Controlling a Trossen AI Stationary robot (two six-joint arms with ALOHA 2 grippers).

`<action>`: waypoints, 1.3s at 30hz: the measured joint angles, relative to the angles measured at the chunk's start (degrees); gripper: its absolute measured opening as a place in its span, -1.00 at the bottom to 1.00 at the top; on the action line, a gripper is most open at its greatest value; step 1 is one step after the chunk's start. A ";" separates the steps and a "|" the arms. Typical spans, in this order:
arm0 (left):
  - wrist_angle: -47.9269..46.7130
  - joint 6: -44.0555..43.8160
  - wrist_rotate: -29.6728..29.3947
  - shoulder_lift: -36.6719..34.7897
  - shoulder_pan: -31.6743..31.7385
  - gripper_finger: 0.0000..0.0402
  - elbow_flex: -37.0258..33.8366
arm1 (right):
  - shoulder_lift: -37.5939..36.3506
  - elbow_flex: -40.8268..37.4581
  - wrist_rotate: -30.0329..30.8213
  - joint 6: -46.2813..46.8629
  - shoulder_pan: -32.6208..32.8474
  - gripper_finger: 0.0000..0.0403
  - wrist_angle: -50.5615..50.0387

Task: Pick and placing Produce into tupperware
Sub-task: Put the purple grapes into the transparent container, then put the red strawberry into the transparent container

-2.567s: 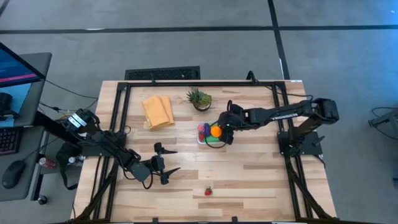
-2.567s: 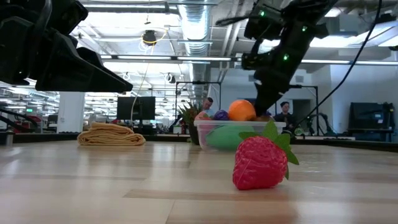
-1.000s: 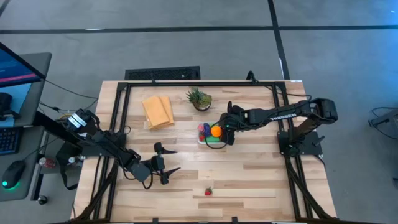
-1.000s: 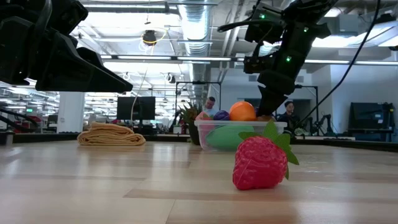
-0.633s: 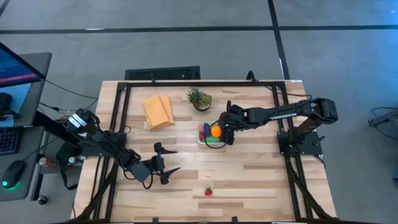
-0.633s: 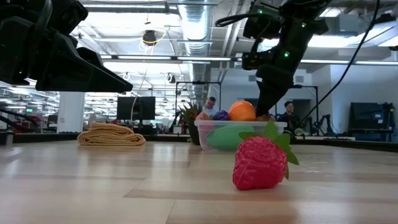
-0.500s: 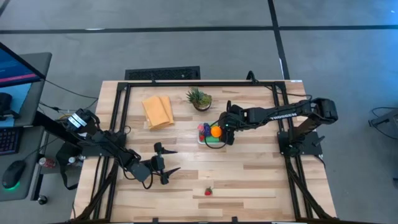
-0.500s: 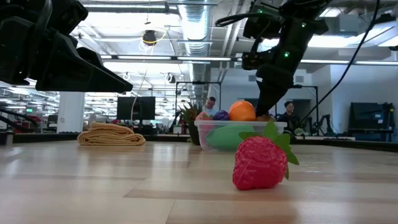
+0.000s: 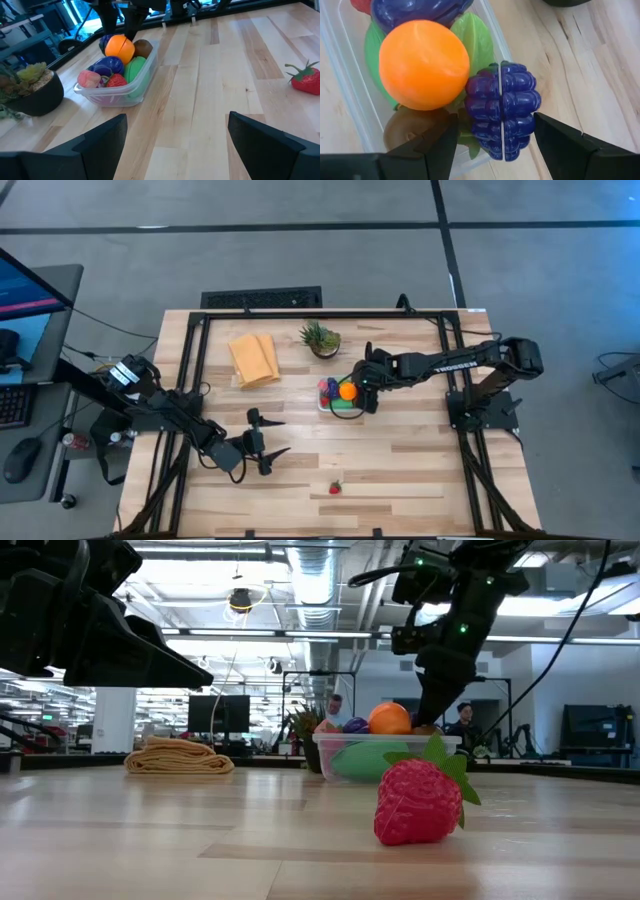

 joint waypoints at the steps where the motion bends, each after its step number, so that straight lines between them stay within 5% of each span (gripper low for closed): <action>1: -0.02 0.00 0.01 0.00 -0.02 0.67 0.00 | 0.00 0.00 -0.01 0.09 0.00 0.25 -0.26; 39: -0.02 -0.02 -0.08 0.00 -0.02 0.67 0.00 | -0.02 8.94 -1.71 -0.15 2.65 0.25 -9.86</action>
